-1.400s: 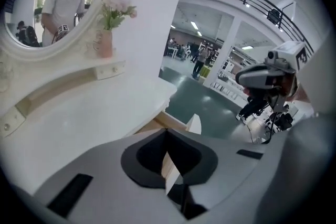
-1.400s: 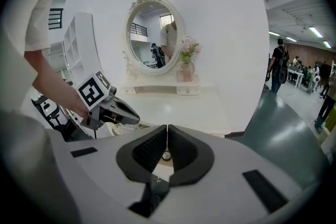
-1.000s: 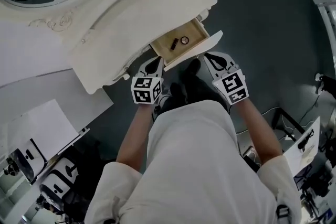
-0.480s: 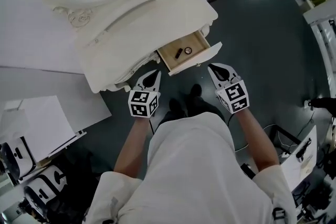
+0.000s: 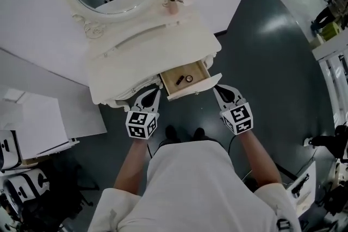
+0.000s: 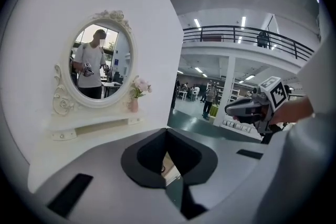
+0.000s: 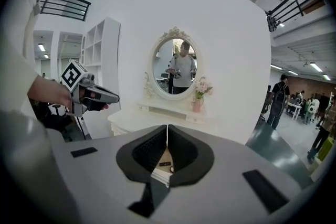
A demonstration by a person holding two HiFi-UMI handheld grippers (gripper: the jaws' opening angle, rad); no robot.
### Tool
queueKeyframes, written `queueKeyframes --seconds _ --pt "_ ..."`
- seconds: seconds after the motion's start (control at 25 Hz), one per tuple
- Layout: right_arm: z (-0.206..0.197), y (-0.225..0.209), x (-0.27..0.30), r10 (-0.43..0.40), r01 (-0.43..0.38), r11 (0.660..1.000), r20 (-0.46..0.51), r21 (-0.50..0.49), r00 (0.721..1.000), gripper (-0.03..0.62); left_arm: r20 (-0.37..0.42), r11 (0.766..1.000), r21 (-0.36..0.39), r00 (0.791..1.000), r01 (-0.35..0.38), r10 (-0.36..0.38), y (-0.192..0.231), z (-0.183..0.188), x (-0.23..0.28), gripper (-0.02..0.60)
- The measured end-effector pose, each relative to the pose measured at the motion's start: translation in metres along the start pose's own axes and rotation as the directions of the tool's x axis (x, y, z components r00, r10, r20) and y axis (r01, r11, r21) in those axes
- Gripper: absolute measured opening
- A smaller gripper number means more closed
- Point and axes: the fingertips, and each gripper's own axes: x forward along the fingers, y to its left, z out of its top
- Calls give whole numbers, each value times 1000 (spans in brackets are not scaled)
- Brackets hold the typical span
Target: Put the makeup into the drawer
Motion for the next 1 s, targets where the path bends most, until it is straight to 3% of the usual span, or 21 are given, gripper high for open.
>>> queueKeyframes --seconds 0.56,1.0 --pt "29 -41 -39 -9 5 999 130 32 991 29 159 995 44 984 -85 77 -30 61 -34 17" --pt "46 -48 -48 -2 -1 1000 203 14 979 28 186 992 51 977 -112 101 -31 68 -33 17"
